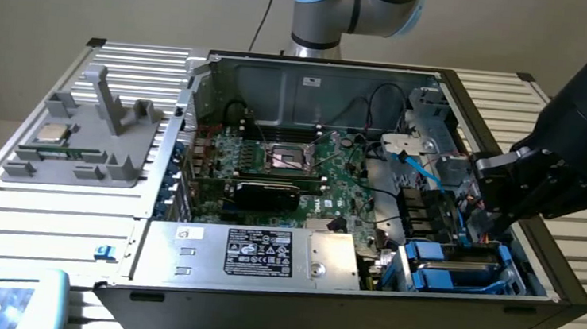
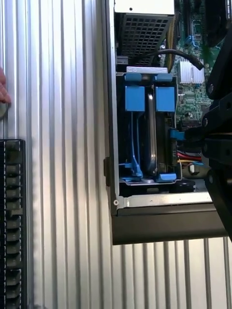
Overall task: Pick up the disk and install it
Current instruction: 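Insert the second disk wire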
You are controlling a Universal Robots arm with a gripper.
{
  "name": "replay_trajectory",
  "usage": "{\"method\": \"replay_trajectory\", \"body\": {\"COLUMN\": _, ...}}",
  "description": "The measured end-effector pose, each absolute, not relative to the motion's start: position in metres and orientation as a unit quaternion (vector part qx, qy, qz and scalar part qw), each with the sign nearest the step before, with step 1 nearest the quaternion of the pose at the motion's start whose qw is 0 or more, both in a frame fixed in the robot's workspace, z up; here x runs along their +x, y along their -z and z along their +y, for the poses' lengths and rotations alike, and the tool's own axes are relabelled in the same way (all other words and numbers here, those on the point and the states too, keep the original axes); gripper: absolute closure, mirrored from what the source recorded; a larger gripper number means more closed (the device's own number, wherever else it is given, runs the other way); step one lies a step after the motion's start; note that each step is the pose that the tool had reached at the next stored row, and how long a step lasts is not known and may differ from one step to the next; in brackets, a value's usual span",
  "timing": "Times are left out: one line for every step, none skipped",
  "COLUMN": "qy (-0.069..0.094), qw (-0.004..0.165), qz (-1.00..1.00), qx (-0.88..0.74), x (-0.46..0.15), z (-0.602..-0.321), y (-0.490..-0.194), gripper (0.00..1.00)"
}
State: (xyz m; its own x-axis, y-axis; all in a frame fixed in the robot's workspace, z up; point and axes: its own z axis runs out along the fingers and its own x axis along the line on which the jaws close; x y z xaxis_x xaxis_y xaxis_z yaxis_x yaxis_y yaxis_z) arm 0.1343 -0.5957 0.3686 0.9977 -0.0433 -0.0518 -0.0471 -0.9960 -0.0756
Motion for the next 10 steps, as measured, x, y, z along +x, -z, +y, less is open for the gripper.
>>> {"method": "replay_trajectory", "body": {"qy": -0.025, "qw": 0.039, "qz": 0.022, "qx": -0.999, "x": 0.1325, "z": -0.5964, "y": -0.3674, "gripper": 0.89}}
{"method": "replay_trajectory", "body": {"qy": -0.024, "qw": 0.039, "qz": 0.022, "qx": -0.999, "x": 0.1305, "z": -0.5968, "y": -0.3663, "gripper": 0.89}}
{"method": "replay_trajectory", "body": {"qy": -0.023, "qw": 0.040, "qz": 0.022, "qx": -0.999, "x": 0.1292, "z": -0.5969, "y": -0.3654, "gripper": 0.89}}
{"method": "replay_trajectory", "body": {"qy": -0.019, "qw": 0.040, "qz": 0.022, "qx": -0.999, "x": 0.1289, "z": -0.5970, "y": -0.3648, "gripper": 0.89}}
{"method": "replay_trajectory", "body": {"qy": -0.014, "qw": 0.040, "qz": 0.021, "qx": -0.999, "x": 0.1285, "z": -0.5970, "y": -0.3643, "gripper": 0.89}}
{"method": "replay_trajectory", "body": {"qy": -0.009, "qw": 0.040, "qz": 0.021, "qx": -0.999, "x": 0.1280, "z": -0.5971, "y": -0.3639, "gripper": 0.89}}
{"method": "replay_trajectory", "body": {"qy": -0.005, "qw": 0.041, "qz": 0.021, "qx": -0.999, "x": 0.1272, "z": -0.5972, "y": -0.3630, "gripper": 0.89}}
{"method": "replay_trajectory", "body": {"qy": -0.004, "qw": 0.041, "qz": 0.021, "qx": -0.999, "x": 0.1260, "z": -0.5972, "y": -0.3614, "gripper": 0.89}}
{"method": "replay_trajectory", "body": {"qy": -0.004, "qw": 0.041, "qz": 0.021, "qx": -0.999, "x": 0.1252, "z": -0.5972, "y": -0.3596, "gripper": 0.89}}
{"method": "replay_trajectory", "body": {"qy": -0.003, "qw": 0.041, "qz": 0.021, "qx": -0.999, "x": 0.1245, "z": -0.5972, "y": -0.3578, "gripper": 0.89}}
